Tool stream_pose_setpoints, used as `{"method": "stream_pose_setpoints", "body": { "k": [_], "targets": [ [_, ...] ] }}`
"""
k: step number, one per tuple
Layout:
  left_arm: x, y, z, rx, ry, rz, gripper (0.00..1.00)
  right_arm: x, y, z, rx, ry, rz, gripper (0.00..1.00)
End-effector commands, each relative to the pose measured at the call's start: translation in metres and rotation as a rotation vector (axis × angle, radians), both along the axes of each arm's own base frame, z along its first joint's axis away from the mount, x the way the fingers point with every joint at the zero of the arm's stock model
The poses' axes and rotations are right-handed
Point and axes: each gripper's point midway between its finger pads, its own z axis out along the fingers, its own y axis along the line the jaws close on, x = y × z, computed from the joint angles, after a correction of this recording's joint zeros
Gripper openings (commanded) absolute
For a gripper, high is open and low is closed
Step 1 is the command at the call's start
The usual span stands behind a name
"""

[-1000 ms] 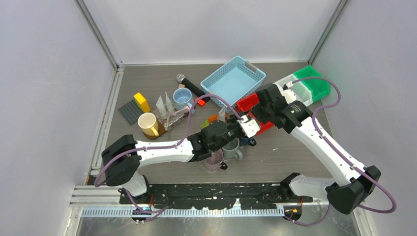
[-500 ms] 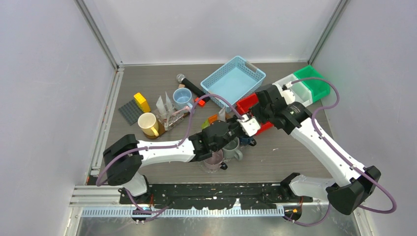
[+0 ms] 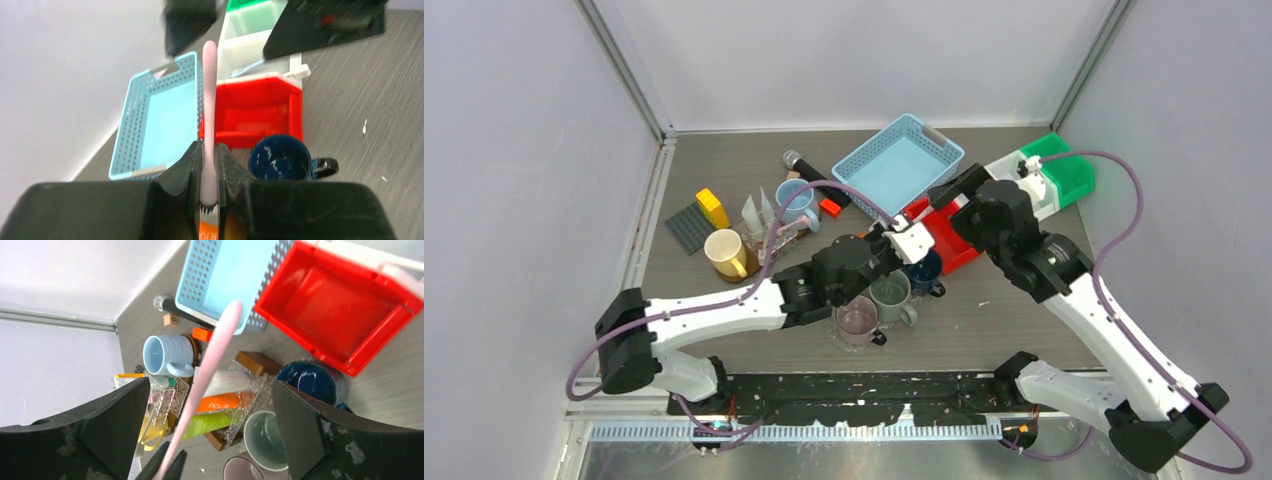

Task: Prepare toiletry sets of a toothbrush and toothpaste on the tray
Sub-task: Pick up the toothbrush from the storage box, then place the toothbrush in the cup.

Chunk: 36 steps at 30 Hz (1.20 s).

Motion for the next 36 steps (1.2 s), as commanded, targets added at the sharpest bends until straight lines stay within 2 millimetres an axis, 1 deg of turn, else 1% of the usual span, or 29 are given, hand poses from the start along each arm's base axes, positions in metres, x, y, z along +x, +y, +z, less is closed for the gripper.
{"method": "stream_pose_setpoints", "body": {
  "k": [1,5,9,15,18,20,23,26,30,34,36],
  "targets": [
    [-0.014,0.038,0.026,0.006,0.116,0.053,0.0,0.001,-0.023,0.044,-0.116,-0.207,-0.006,1.0],
    [-0.033,0.07,0.018,0.079,0.24,0.067,0.0,-0.006,-0.04,0.057,-0.236,-0.265,0.002,1.0],
    [-0.054,0.106,0.006,0.185,0.364,0.085,0.0,-0.008,-0.047,0.059,-0.339,-0.285,0.031,1.0],
    [-0.092,0.15,-0.006,0.255,0.566,0.088,0.0,-0.005,-0.051,0.043,-0.438,-0.258,0.054,1.0],
    [-0.11,0.167,-0.015,0.293,0.655,0.081,0.0,-0.001,-0.052,0.032,-0.473,-0.231,0.055,1.0],
    [-0.121,0.177,-0.025,0.331,0.714,0.083,0.0,0.001,-0.053,0.026,-0.494,-0.215,0.048,1.0],
    [-0.135,0.18,-0.037,0.366,0.789,0.065,0.0,0.005,-0.055,0.019,-0.514,-0.196,0.032,1.0],
    [-0.14,0.181,-0.048,0.385,0.821,0.057,0.0,0.008,-0.058,0.013,-0.532,-0.186,0.01,1.0],
    [-0.136,0.173,-0.058,0.379,0.815,0.062,0.0,0.011,-0.057,0.006,-0.549,-0.169,0.018,1.0],
    [-0.129,0.157,-0.075,0.376,0.813,0.065,0.0,0.013,-0.057,0.001,-0.562,-0.155,0.021,1.0],
    [-0.125,0.15,-0.084,0.385,0.815,0.07,0.0,0.013,-0.061,-0.001,-0.572,-0.146,0.004,1.0]
  ]
}}
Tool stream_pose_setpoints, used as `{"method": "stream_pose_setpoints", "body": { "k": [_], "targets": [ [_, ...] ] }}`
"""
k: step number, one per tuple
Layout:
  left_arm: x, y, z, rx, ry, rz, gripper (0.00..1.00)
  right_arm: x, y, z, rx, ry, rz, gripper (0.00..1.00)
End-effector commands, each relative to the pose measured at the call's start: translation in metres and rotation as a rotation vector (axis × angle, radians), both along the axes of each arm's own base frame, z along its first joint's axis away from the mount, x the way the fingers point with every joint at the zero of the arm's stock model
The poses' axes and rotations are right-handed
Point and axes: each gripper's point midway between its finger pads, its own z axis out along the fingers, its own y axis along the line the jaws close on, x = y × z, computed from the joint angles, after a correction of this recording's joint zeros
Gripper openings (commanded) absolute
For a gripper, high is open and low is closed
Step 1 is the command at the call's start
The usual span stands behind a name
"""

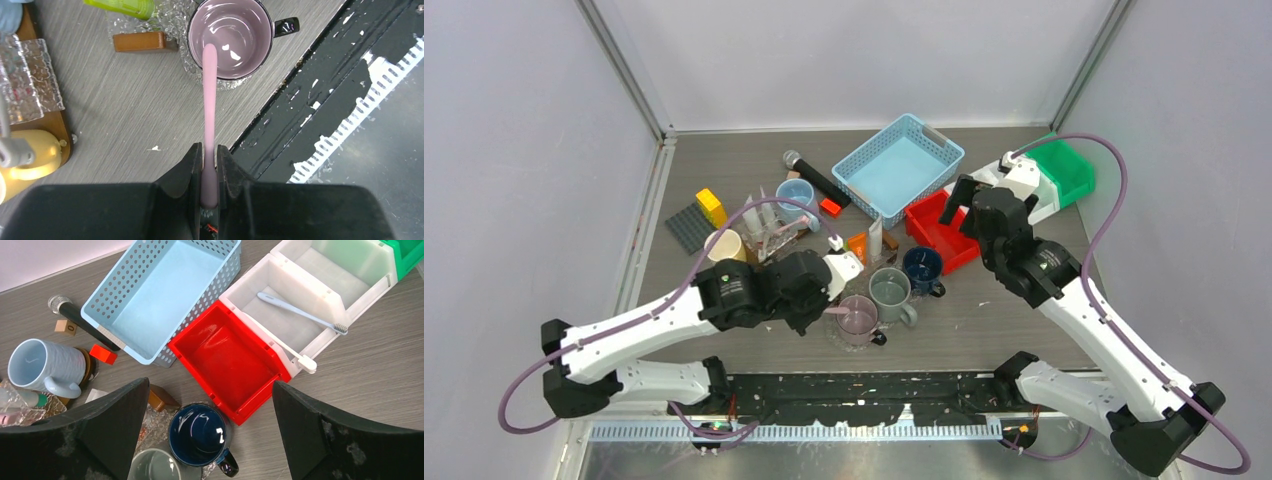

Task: Prepare toiletry sets of a toothbrush and toothpaste on the tray
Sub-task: Place the toothbrush in the cup.

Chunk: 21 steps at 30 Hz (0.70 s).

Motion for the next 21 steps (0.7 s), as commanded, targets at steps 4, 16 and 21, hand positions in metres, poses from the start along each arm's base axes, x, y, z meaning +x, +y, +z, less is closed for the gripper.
{"method": "stream_pose_setpoints", "body": {
  "k": [4,16,21],
  "targets": [
    [0.007,-0.034,-0.026,-0.028,0.019,-0.001,0.02,0.006,-0.017,0.007,-0.058,-0.018,-0.065,1.0],
    [0.016,-0.025,-0.021,-0.019,-0.027,0.047,0.54,0.029,-0.062,-0.02,-0.002,0.125,-0.088,0.99],
    [0.019,-0.019,0.001,-0.065,-0.071,0.054,0.79,0.042,-0.08,-0.03,-0.011,0.185,-0.099,0.95]
  ]
}}
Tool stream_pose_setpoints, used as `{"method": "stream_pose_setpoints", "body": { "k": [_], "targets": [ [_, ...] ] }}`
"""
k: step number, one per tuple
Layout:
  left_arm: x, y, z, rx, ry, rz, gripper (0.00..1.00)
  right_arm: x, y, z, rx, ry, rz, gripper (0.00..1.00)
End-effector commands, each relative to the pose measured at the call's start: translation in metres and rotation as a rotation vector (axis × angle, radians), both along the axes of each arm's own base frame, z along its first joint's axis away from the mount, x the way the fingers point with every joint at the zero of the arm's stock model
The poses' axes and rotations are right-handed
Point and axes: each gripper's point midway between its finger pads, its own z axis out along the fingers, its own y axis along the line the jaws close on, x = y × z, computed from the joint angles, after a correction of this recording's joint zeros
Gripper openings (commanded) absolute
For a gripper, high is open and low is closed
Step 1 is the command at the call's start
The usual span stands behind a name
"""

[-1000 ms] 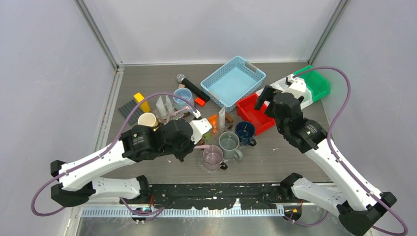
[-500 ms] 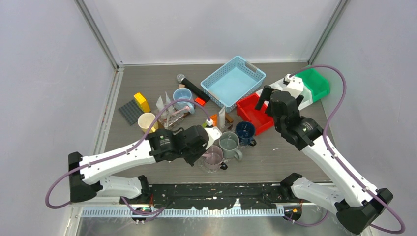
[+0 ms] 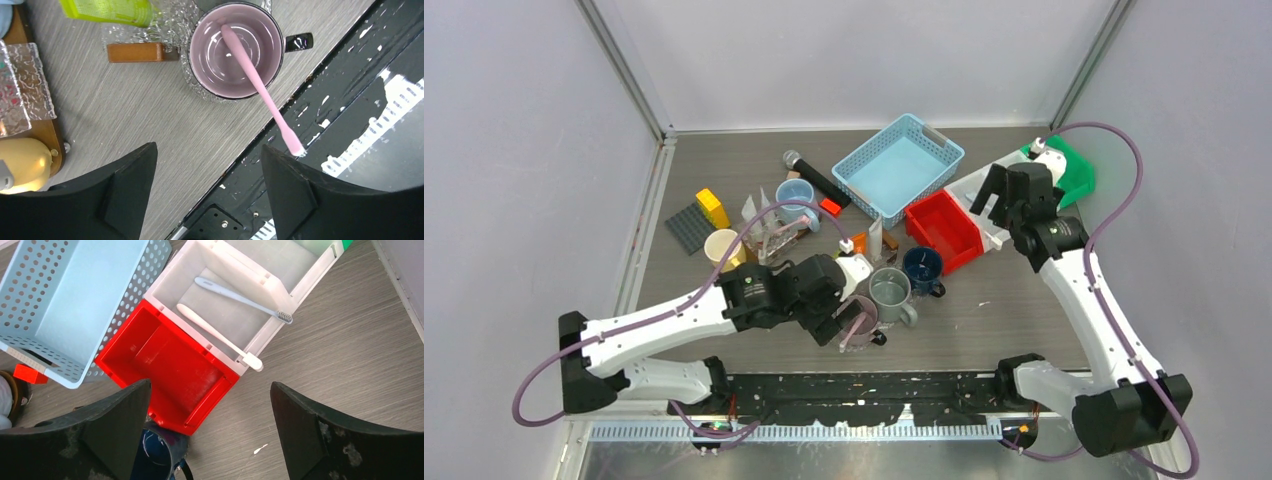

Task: Prepare toiletry sets of a toothbrush and toothpaste on the tray
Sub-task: Place the toothbrush in the cup.

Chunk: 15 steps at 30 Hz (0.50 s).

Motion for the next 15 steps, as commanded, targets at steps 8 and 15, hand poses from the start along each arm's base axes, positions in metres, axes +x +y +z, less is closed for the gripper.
{"method": "stream_pose_setpoints", "body": {
  "k": [8,15],
  "targets": [
    [0.042,0.026,0.085,-0.167,-0.275,0.103,0.89,0.046,-0.025,-0.006,0.016,0.092,0.045,0.85],
    [0.083,0.064,0.116,-0.213,-0.471,0.255,0.9,0.073,-0.039,-0.042,0.0,0.194,0.085,0.73]
  ]
}}
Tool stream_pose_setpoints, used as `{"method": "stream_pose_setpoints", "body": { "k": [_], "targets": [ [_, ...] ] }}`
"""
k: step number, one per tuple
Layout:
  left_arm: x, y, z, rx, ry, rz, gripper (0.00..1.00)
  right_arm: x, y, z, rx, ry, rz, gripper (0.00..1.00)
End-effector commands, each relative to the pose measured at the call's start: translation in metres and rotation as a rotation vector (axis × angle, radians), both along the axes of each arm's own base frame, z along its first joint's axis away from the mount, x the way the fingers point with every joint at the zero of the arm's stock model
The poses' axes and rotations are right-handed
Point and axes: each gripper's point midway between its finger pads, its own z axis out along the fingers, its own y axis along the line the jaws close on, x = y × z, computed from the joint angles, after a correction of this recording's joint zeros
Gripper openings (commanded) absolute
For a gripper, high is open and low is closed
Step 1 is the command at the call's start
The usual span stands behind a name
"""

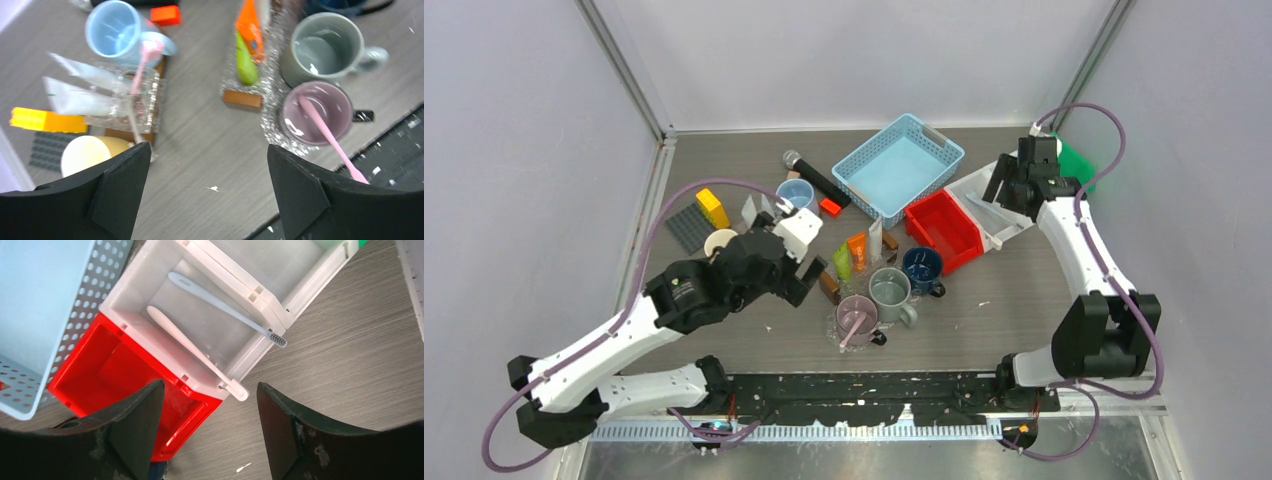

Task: Prepare toiletry sets of a toothbrush and toothpaste on the tray
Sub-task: Place the toothbrush in the cup.

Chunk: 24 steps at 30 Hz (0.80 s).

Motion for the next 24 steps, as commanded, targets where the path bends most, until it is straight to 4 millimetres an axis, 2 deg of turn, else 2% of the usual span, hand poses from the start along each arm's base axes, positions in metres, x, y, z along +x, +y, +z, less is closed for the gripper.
{"method": "stream_pose_setpoints", "body": {
  "k": [1,2,4,5,10,16,24],
  "targets": [
    [0.035,0.024,0.037,-0.058,-0.194,0.118,0.9,0.023,-0.004,-0.009,-0.006,0.025,0.074,0.72],
    [0.04,0.031,0.04,-0.053,-0.219,0.143,0.9,0.027,-0.005,-0.011,-0.013,0.035,0.09,0.7],
    [0.053,0.046,0.047,-0.046,-0.282,0.202,0.9,0.035,-0.003,-0.03,-0.007,0.087,0.123,0.68],
    [0.058,0.054,0.048,-0.034,-0.309,0.232,0.9,0.038,-0.002,-0.031,0.005,0.089,0.138,0.68],
    [0.07,0.081,0.04,0.025,-0.399,0.322,0.89,0.05,-0.003,-0.064,0.011,0.189,0.196,0.61],
    [0.07,0.092,0.039,-0.017,-0.462,0.358,0.89,0.052,0.001,-0.088,0.058,0.256,0.27,0.57],
    [0.071,0.097,0.035,-0.028,-0.476,0.377,0.88,0.043,0.008,-0.122,0.122,0.354,0.357,0.56]
  ]
}}
